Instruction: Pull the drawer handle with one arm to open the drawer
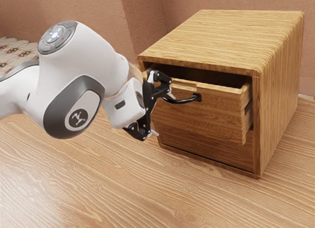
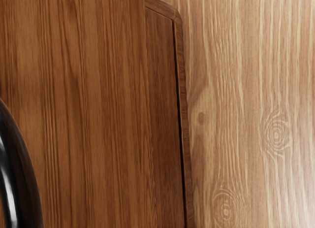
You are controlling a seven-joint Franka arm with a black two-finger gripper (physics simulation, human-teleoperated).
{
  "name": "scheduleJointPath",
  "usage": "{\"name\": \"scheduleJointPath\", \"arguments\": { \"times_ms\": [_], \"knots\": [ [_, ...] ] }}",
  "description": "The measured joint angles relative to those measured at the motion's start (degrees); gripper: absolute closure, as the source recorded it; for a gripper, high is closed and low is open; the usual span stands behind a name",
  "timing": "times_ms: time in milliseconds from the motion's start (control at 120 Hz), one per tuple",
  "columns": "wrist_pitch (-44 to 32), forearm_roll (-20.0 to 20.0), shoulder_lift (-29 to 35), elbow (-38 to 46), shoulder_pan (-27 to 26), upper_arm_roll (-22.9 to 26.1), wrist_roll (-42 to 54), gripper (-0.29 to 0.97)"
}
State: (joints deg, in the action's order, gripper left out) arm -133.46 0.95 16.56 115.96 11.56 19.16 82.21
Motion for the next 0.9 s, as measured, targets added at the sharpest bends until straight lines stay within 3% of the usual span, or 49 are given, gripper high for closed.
{"name": "scheduleJointPath", "arguments": {
  "times_ms": [900],
  "knots": [
    [-0.08, 4.23, 11.93, 10.86, -0.10, 0.53, -1.42, 0.04]
  ]
}}
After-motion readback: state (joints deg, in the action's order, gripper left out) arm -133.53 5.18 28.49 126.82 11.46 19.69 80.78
